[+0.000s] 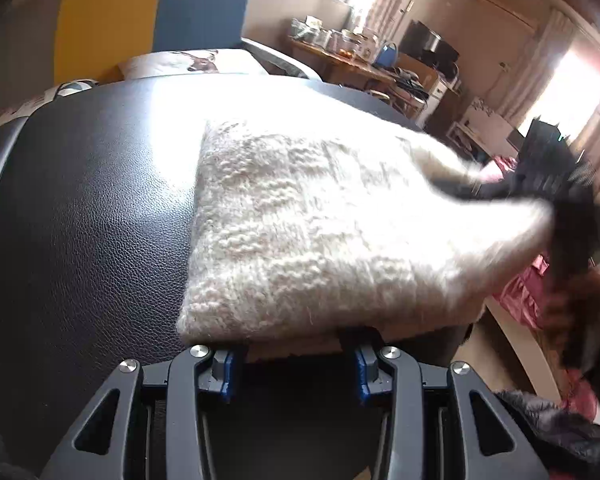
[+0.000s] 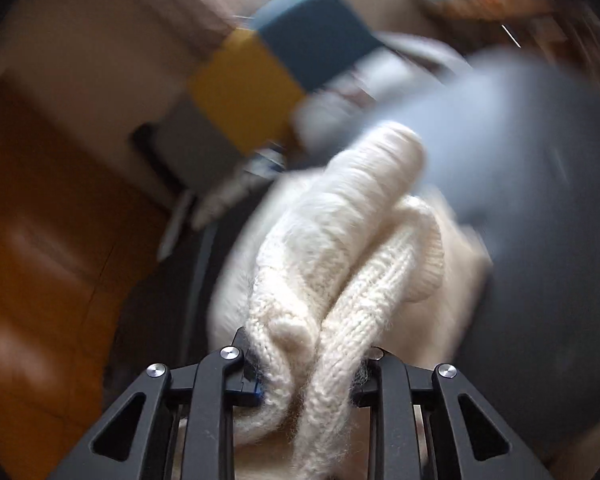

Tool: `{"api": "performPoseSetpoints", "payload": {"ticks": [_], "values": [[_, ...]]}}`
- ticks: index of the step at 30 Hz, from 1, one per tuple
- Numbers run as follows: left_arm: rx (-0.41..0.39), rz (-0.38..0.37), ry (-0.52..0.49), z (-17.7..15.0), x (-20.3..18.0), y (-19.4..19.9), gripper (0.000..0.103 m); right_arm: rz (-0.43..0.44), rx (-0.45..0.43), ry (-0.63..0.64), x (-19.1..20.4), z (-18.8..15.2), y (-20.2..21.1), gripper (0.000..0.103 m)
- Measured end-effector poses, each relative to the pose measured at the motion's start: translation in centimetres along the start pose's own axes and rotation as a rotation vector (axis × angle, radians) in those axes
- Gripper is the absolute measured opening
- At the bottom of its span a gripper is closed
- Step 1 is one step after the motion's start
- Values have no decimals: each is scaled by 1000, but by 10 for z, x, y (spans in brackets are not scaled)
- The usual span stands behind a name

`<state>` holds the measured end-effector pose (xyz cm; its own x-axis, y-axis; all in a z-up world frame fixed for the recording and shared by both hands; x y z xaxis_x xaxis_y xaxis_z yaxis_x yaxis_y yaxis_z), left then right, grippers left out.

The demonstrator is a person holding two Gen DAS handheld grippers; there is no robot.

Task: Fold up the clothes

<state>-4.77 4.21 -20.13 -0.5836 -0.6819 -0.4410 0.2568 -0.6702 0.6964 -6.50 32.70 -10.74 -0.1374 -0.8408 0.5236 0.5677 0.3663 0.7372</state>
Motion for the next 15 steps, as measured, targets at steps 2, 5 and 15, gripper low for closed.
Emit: {"api": "performPoseSetpoints", "payload": {"ticks": [2, 5, 15], "values": [[32, -65, 7, -5, -6, 11, 42, 42, 28, -85, -22, -20, -14, 26], [42, -256, 45, -1, -9, 38, 41, 100, 18, -123, -32, -29, -21, 28], [-185, -192, 19, 96, 29, 48, 43, 192, 21, -107, -31, -25, -12, 44]]}}
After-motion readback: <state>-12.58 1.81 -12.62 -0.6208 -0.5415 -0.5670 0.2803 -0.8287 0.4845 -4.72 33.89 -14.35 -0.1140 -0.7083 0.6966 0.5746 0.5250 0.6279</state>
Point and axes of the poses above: each gripper's, at about its wrist camera, not at the fingertips, and y roughly against the way its jaws point, x to its left, z to its top, the point moved 8 cm from there along -y, roughly the way its jaws point, and after that the axes turned 10 degrees about -z, right-handed, at the moved point
